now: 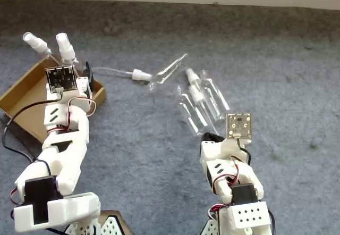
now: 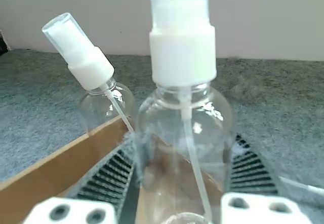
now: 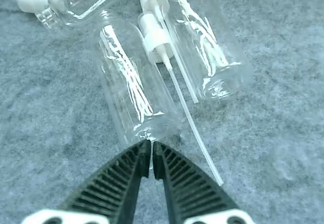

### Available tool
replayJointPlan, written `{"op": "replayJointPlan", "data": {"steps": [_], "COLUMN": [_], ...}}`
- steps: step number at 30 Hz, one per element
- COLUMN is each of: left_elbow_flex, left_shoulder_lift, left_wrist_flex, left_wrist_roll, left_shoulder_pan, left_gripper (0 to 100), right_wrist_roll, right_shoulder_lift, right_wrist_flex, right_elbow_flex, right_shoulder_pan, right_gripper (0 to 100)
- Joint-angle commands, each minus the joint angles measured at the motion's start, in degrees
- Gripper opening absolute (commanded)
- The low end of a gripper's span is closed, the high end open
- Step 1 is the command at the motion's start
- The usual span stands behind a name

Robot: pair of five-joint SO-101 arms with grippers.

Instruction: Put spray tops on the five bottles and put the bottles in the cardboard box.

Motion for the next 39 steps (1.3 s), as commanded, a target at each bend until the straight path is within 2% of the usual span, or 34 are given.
{"op": "replayJointPlan", "data": {"steps": [1,15,19,23,26,30,39], "left_elbow_flex": [-0.40,-1.63,1.63,6.37,8.66,8.75,6.73], "left_shoulder_lift": [-0.31,-0.22,-1.19,-5.93,-12.00,-20.00,-39.96], "left_wrist_flex": [-1.32,-4.84,-5.19,-9.23,-9.32,0.53,28.84], "left_wrist_roll": [0.88,1.05,1.23,1.23,0.88,1.14,1.23], "left_shoulder_pan": [-1.27,0.04,0.13,1.89,4.53,5.93,14.37], "left_gripper": [6,6,6,6,6,6,6], "right_wrist_roll": [-0.35,-0.35,-0.35,-0.35,-0.35,-0.35,-0.62], "right_shoulder_lift": [-0.57,-0.57,-0.57,-0.57,-0.57,-0.57,-0.57], "right_wrist_flex": [-1.71,-1.71,-1.71,-1.80,-1.80,-1.80,-2.07], "right_elbow_flex": [-0.22,-0.22,-0.22,-0.22,-0.22,-0.13,-0.13], "right_shoulder_pan": [0.57,0.57,0.57,0.57,0.57,-1.45,-13.32], "right_gripper": [0.5,0.5,0.5,0.5,0.6,0.8,0.5]}}
